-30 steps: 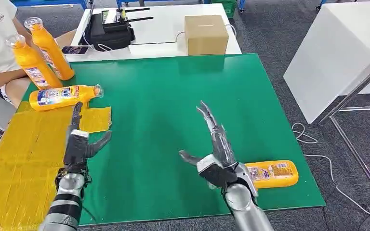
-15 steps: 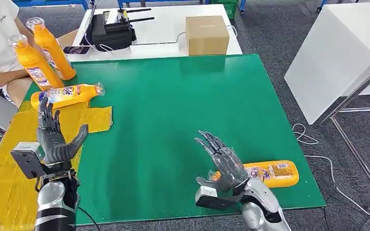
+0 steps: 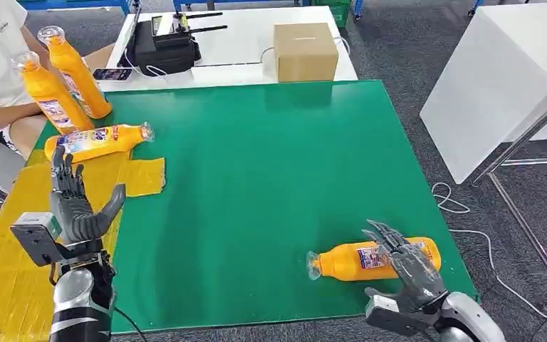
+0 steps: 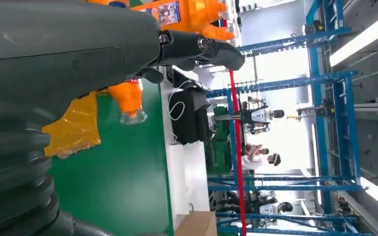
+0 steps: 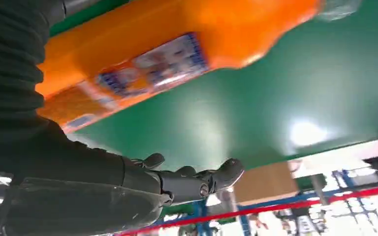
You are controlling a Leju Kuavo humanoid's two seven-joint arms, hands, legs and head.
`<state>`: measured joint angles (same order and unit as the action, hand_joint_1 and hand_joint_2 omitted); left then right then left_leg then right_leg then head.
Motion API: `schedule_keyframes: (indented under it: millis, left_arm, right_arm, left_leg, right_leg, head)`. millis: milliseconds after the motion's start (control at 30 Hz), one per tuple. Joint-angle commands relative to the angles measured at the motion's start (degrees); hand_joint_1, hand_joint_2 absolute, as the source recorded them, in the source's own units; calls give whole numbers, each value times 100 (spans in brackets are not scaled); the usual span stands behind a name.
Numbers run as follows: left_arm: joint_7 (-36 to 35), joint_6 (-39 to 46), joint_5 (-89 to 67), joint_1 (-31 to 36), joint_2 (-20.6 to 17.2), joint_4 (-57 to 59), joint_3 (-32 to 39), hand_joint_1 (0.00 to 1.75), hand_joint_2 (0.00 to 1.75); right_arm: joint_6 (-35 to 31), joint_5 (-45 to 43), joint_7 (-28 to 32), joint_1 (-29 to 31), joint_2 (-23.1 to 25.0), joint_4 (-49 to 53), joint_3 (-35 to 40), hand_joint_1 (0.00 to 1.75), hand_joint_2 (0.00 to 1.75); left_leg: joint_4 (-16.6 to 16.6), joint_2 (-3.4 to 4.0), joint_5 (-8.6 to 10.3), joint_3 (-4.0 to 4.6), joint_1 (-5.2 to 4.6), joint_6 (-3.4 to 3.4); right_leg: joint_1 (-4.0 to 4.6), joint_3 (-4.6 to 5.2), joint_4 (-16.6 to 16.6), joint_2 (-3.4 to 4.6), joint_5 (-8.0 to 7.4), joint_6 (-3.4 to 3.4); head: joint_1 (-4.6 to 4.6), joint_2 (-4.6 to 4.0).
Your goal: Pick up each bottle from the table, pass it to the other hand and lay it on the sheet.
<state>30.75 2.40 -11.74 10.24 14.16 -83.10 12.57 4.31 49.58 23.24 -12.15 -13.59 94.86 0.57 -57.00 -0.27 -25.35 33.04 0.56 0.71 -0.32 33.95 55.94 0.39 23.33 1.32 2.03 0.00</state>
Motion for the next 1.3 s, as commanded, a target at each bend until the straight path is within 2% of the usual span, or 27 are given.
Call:
schedule_keyframes:
  millis: [33, 67, 100, 467, 567, 667, 833, 1067, 1300]
  left_arm:
    - [-4, -46, 5, 165, 84, 282, -43, 0, 175]
    - [-4, -46, 5, 163, 88, 282, -47, 0, 175]
    - [-5, -49, 5, 155, 84, 272, -55, 0, 175]
    - [-12, -56, 7, 140, 73, 264, -67, 0, 175]
    - [-24, -74, 11, 141, 76, 292, -120, 0, 175]
    - [-46, -85, 19, 186, 80, 343, -167, 0, 175]
    - [-65, -94, 22, 282, 86, 458, -245, 0, 175]
    - [-65, -94, 22, 274, 78, 454, -240, 0, 175]
    - [-65, -94, 22, 274, 78, 454, -240, 0, 175]
  right_arm:
    - [-479, 814, -184, 290, 12, -792, -667, 0, 175]
    - [-479, 814, -184, 312, 6, -802, -679, 0, 175]
    - [-478, 834, -169, 353, 14, -865, -681, 0, 175]
    - [-503, 891, -187, 384, 89, -886, -719, 0, 175]
    - [-511, 1174, -266, 577, 125, -1268, -720, 0, 175]
    - [-652, 1945, -627, 811, 41, -1905, -420, 0, 175]
    - [-805, 2326, -794, 1206, 123, -2803, 65, 0, 175]
    - [-806, 2326, -794, 1207, 84, -2788, 50, 0, 175]
    - [-806, 2326, -794, 1207, 84, -2788, 50, 0, 175]
  left_leg:
    - [4, -5, -1, -14, 0, 1]
    - [4, -6, -14, -43, 4, 3]
    - [6, -3, -2, -21, 1, 2]
    - [6, 0, -6, -28, 2, 1]
    - [5, 2, -7, -30, 3, 1]
    - [9, 6, -5, -31, 4, 2]
    - [7, 9, 0, -22, 6, 0]
    - [11, 9, -7, -66, 8, 0]
    - [9, 10, -6, -73, 7, 3]
  right_leg:
    - [1, -16, -7, -8, 2, 1]
    - [6, -49, -13, -14, 13, 1]
    - [2, -23, -10, -7, 3, 1]
    - [3, -30, -9, -5, 6, 0]
    - [4, -32, -9, -4, 6, 0]
    - [5, -34, -15, 1, 1, 0]
    - [7, -25, -14, 4, -3, -1]
    - [11, -65, -19, 5, 4, -1]
    - [11, -72, -19, 9, -4, 0]
  head:
    - [0, 0]
    - [0, 0]
    - [0, 0]
    - [-2, 0]
    - [0, 0]
    - [0, 0]
    - [-2, 0]
    - [-2, 0]
    - [-2, 0]
